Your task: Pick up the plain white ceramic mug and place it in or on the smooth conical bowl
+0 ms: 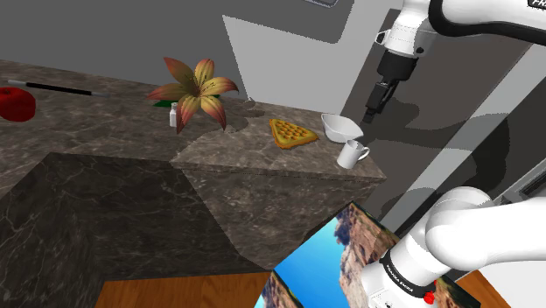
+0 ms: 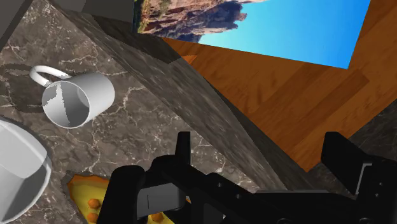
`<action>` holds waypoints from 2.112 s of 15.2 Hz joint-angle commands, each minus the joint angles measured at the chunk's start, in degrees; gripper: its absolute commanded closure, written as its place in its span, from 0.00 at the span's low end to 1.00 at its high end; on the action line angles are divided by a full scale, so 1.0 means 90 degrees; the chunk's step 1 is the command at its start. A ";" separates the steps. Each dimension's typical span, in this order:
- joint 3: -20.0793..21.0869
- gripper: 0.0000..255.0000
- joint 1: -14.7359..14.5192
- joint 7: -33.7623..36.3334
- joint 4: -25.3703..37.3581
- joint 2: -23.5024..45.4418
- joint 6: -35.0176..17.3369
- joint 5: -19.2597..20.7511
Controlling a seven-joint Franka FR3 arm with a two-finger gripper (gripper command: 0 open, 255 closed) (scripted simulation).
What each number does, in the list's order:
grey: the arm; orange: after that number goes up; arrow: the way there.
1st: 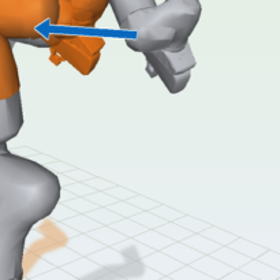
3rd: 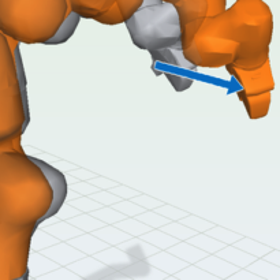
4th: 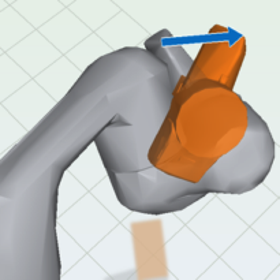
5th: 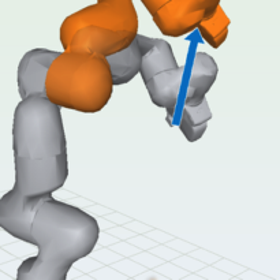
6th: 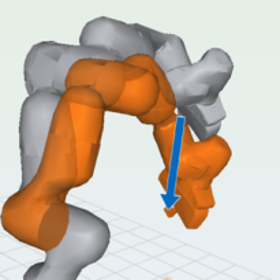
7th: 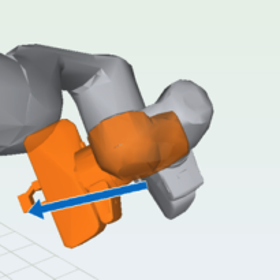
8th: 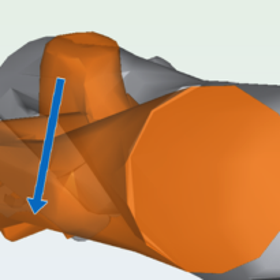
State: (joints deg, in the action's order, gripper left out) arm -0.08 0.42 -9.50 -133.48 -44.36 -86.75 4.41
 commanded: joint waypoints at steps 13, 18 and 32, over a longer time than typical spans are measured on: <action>-0.1746 0.00 0.0375 -0.1787 -0.1233 0.0495 -0.2213 0.0832; -0.2548 0.00 0.0425 -0.2586 -0.1326 0.1232 -0.3230 0.0984; -0.3590 0.00 0.0203 -0.3633 -0.1500 0.2704 -0.5003 0.0713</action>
State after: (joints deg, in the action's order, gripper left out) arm -32.24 2.44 -42.11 -146.83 -20.62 -131.01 11.05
